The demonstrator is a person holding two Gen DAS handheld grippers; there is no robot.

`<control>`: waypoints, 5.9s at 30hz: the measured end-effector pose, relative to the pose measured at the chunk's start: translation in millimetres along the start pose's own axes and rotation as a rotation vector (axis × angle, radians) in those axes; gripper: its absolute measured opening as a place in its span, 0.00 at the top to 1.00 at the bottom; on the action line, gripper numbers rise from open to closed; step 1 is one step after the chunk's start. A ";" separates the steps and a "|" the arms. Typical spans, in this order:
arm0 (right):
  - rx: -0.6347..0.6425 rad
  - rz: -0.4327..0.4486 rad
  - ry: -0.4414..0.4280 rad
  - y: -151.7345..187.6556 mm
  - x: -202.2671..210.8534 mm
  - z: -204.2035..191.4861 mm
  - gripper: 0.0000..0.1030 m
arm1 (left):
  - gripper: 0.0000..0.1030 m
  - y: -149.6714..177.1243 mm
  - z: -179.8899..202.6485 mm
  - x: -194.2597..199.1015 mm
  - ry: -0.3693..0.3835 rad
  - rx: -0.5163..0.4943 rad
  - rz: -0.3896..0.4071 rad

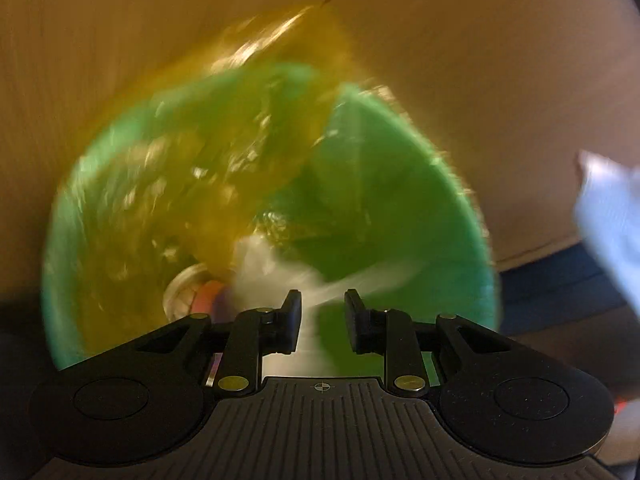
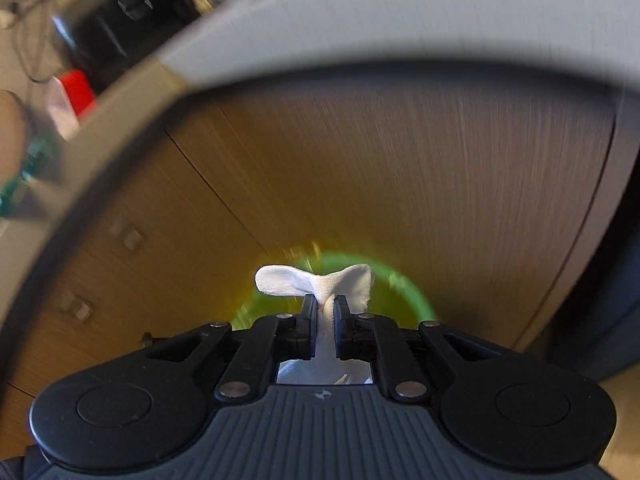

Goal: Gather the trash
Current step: 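Carry the clear plastic bag and white glove down into the green bin, then open both grippers to drop the bag and glove into the bin, then push the items inside the bin down with the right gripper, then raise both empty grippers out of the bin above the counter, then grasp the rim of the red-and-white plastic tray with the left gripper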

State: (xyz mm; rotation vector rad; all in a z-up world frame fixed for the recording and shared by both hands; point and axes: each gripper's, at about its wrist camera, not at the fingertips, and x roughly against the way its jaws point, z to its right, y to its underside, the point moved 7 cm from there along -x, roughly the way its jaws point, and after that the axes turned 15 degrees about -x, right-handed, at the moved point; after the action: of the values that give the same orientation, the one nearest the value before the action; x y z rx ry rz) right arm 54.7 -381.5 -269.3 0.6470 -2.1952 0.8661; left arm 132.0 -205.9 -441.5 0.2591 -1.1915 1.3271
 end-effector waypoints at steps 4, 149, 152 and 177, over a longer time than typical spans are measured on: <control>-0.059 -0.072 0.026 17.0 -36.2 13.4 0.92 | 0.74 -4.8 -12.1 10.0 -0.022 0.051 0.046; 0.629 0.282 -0.090 -126.2 80.5 -280.6 0.06 | 0.73 -167.6 30.8 467.6 -0.499 -0.264 0.528; 0.684 0.327 -0.125 -141.9 73.8 -325.3 0.06 | 0.73 -202.8 -14.9 483.7 -0.531 -0.172 0.546; 0.620 0.228 -0.225 -170.9 -4.9 -322.8 0.06 | 0.84 -388.9 -140.7 406.0 -0.375 0.169 0.437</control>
State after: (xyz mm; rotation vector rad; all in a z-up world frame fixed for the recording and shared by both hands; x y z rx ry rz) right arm 300.2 -256.6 -29.4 0.8196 -2.2192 1.6993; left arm 445.6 21.8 -10.5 0.3978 -1.5083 1.8213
